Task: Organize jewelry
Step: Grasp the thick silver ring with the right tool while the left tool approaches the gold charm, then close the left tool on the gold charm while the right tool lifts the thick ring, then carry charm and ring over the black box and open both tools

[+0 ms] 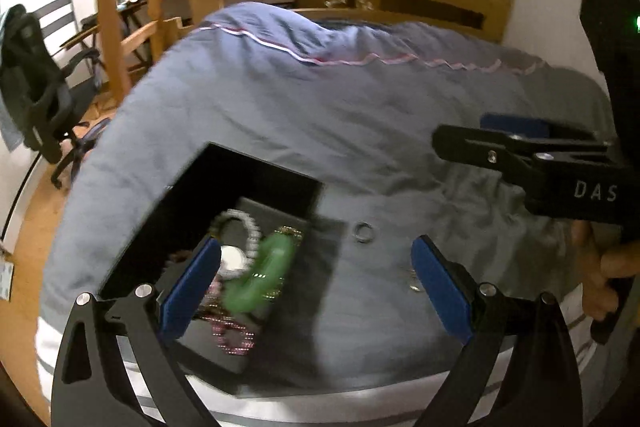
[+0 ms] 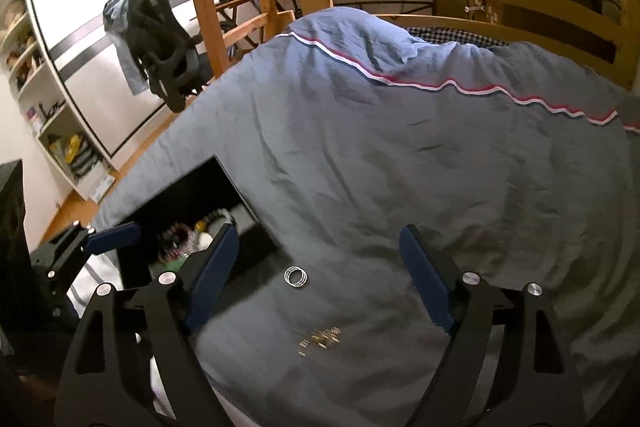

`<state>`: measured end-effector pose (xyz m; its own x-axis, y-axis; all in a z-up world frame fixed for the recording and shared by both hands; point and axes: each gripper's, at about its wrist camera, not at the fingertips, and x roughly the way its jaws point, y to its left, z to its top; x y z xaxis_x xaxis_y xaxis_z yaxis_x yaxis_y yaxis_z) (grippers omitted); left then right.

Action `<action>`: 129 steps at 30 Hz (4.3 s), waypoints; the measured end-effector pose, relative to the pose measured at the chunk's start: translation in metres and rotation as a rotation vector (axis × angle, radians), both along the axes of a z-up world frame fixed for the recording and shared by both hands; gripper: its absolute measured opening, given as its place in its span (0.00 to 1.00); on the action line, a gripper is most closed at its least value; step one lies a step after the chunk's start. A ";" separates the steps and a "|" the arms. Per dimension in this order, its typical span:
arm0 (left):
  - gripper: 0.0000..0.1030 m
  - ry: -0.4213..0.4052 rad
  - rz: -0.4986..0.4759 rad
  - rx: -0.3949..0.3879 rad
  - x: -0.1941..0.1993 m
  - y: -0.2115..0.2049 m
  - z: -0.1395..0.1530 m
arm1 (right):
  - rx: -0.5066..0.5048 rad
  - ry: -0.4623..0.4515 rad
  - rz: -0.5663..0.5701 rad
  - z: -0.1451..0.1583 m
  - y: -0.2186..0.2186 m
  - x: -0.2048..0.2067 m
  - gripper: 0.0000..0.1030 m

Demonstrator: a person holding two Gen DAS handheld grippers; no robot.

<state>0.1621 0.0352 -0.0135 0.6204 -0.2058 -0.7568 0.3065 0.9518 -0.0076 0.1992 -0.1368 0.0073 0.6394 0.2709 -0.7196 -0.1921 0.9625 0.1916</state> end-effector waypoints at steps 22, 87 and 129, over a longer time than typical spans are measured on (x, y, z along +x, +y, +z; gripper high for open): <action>0.75 0.086 -0.248 0.013 -0.002 -0.109 -0.106 | 0.218 0.037 0.464 -0.088 -0.017 0.041 0.43; 0.37 0.002 -0.248 -0.035 -0.009 -0.078 -0.045 | 0.223 -0.113 0.210 -0.050 -0.041 0.048 0.18; 0.05 -0.107 0.048 0.002 0.002 0.022 0.025 | 0.146 -0.184 0.297 -0.024 0.029 0.023 0.18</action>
<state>0.1642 0.0576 0.0120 0.7066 -0.1726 -0.6862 0.2598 0.9654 0.0247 0.2219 -0.1079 -0.0171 0.6328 0.5548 -0.5401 -0.5025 0.8250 0.2586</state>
